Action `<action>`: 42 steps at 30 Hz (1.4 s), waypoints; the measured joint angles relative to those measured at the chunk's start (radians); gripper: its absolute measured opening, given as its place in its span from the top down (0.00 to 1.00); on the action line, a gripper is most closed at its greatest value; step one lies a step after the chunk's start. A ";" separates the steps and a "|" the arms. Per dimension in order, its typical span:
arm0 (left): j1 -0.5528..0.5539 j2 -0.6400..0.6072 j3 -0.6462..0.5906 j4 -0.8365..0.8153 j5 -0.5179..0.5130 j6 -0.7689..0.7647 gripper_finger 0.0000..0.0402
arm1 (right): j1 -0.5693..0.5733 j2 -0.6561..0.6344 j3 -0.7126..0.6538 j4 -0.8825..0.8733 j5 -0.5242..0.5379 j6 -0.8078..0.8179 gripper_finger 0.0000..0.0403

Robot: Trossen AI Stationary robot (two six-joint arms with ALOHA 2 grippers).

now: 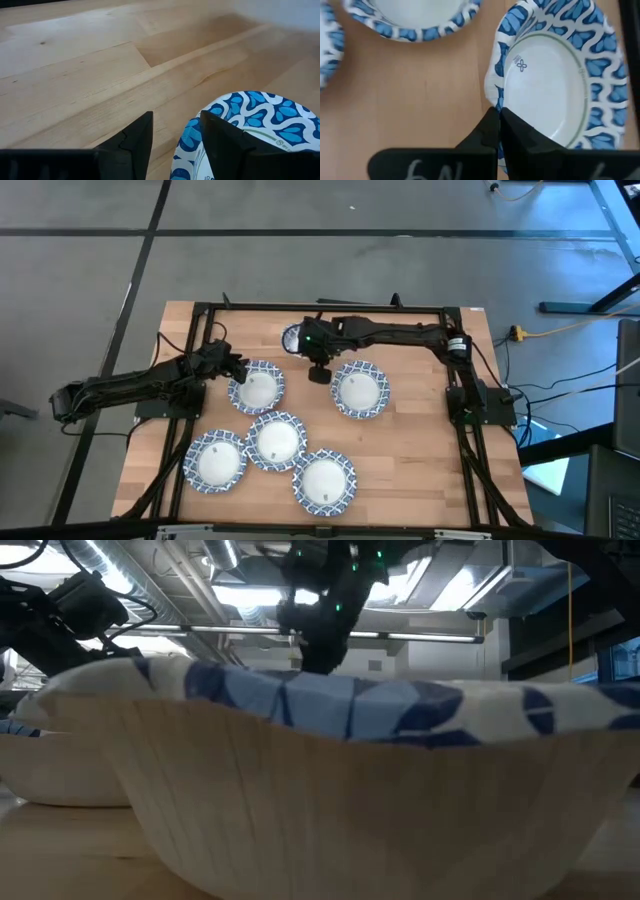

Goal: Nest bowls inside each other
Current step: Stack the white patterned bowl on the white patterned bowl

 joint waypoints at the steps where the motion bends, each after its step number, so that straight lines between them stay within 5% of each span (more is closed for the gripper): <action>1: 0.000 0.000 0.000 0.000 0.000 0.000 0.61 | 0.004 -0.001 0.018 -0.018 -0.009 -0.013 0.97; 7: 0.000 0.000 0.000 0.000 0.000 0.001 0.61 | 0.034 -0.032 0.031 -0.050 -0.121 -0.016 0.97; 32: 0.000 0.003 0.000 0.000 -0.023 0.029 0.61 | 0.067 -0.284 0.018 -0.264 -0.031 0.048 0.97; 42: 0.000 0.006 0.000 0.000 -0.027 0.050 0.61 | 0.120 -0.570 -0.420 -0.008 0.005 0.210 0.97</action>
